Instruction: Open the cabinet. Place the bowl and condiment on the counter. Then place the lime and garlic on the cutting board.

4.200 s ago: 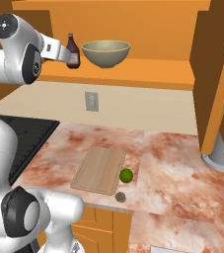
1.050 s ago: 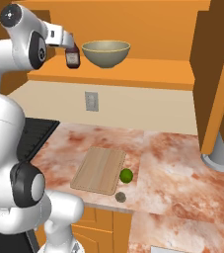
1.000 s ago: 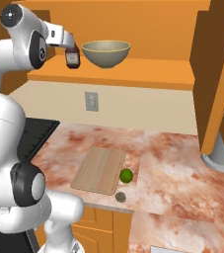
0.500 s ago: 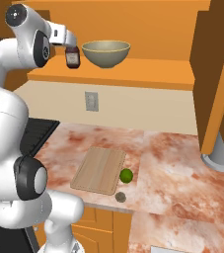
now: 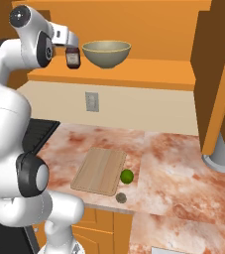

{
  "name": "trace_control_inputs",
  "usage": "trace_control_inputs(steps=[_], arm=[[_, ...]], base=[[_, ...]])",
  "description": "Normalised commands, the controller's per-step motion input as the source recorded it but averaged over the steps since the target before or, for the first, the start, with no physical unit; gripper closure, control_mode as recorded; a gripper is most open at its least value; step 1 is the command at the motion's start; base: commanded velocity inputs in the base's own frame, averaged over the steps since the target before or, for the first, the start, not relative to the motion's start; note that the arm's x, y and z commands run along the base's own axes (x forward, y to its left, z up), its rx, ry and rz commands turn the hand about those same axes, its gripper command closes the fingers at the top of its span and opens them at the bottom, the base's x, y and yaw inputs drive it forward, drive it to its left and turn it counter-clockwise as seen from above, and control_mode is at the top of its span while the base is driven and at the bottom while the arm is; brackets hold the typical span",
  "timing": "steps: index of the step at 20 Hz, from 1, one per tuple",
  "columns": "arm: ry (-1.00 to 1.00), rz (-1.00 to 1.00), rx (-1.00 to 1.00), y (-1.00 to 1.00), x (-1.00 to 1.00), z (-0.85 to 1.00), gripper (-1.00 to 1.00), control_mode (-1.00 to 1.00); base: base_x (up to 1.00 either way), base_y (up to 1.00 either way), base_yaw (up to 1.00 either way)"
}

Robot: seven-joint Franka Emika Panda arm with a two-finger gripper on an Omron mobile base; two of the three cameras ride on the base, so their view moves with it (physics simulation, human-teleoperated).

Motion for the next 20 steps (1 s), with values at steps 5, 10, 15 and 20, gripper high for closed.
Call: trace_control_inputs(steps=[5, 10, 15, 20], arm=[[0.00, 0.00, 0.00, 0.00, 0.13, -0.01, -1.00, -1.00], [0.00, 0.00, 0.00, 0.00, 0.15, 0.00, -1.00, -1.00], [0.00, 0.00, 0.00, 0.00, 0.17, 0.00, -1.00, -1.00], [0.00, 0.00, 0.00, 0.00, 0.11, 0.00, -1.00, -1.00]], base=[[0.00, 0.00, 0.00], [0.00, 0.00, 0.00], [0.00, 0.00, 0.00], [0.00, 0.00, 0.00]])
